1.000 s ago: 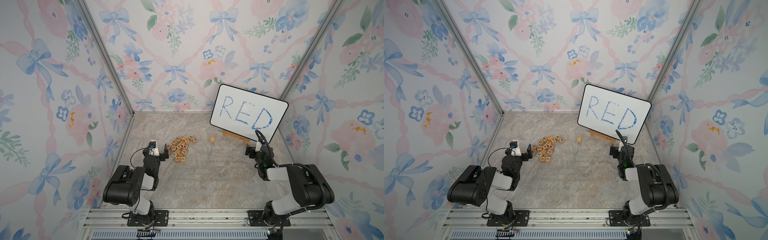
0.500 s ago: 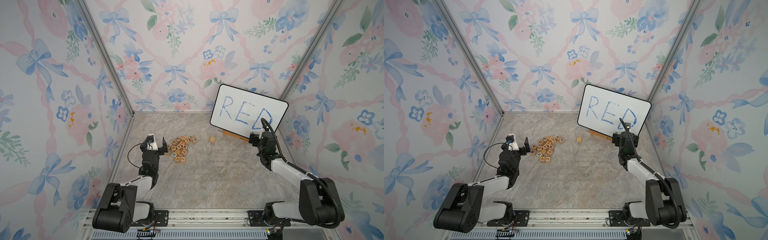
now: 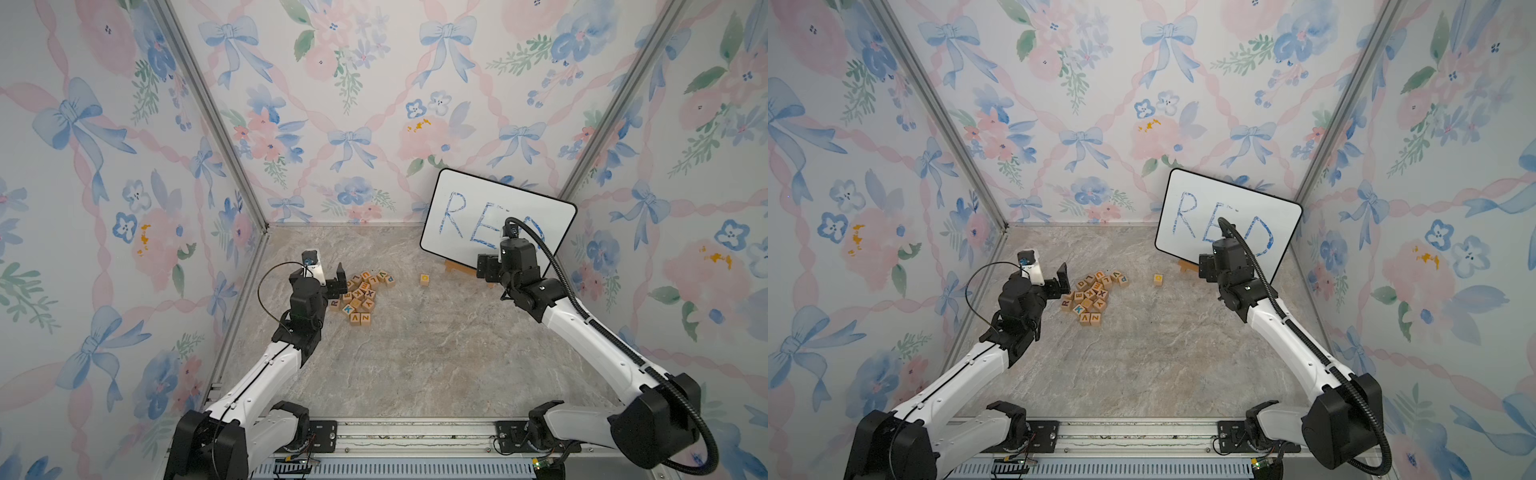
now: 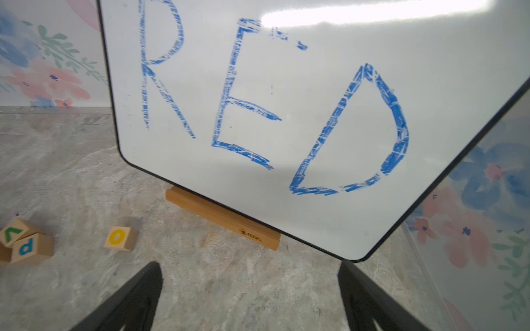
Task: Assemble the uppercase word "red" with letter blocks
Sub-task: Adjust the letter block at the center of the board.
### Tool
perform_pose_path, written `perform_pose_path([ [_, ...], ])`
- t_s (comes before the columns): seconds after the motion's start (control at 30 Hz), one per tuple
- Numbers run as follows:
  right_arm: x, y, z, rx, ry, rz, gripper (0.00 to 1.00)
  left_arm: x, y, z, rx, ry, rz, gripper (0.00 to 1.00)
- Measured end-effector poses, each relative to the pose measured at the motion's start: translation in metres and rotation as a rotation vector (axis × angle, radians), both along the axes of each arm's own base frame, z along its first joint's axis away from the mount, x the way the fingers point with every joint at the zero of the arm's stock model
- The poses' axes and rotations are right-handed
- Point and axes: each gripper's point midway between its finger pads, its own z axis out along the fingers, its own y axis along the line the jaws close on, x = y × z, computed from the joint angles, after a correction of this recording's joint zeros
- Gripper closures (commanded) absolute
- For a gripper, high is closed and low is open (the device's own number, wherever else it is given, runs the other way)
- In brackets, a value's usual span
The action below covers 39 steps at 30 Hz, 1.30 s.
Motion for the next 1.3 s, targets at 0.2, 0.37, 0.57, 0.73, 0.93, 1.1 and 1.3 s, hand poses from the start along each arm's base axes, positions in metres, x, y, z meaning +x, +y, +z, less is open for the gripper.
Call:
perform_pose_path([
  [0.2, -0.014, 0.045, 0.017, 0.058, 0.077, 0.086, 0.03, -0.012, -0.020, 0.009, -0.029, 0.109, -0.009, 0.02],
  [0.37, -0.016, 0.081, 0.004, 0.110, 0.220, 0.166, 0.03, -0.022, -0.011, 0.014, -0.085, 0.196, 0.066, 0.02],
  [0.57, -0.040, 0.138, -0.009, 0.111, 0.356, 0.337, 0.03, -0.033, 0.000, -0.007, -0.120, 0.356, 0.126, 0.02],
  [0.73, -0.051, 0.160, 0.003, 0.132, 0.379, 0.413, 0.03, -0.041, 0.015, -0.058, -0.208, 0.570, 0.193, 0.02],
  [0.93, -0.064, 0.178, 0.008, 0.120, 0.398, 0.476, 0.03, -0.052, 0.007, -0.095, -0.288, 0.761, 0.219, 0.02],
  [1.1, -0.072, 0.190, 0.001, 0.098, 0.427, 0.511, 0.03, -0.051, 0.002, -0.114, -0.398, 0.843, 0.275, 0.02],
  [1.3, -0.074, 0.193, 0.001, 0.082, 0.422, 0.523, 0.03, -0.056, -0.004, -0.138, -0.502, 0.940, 0.365, 0.04],
])
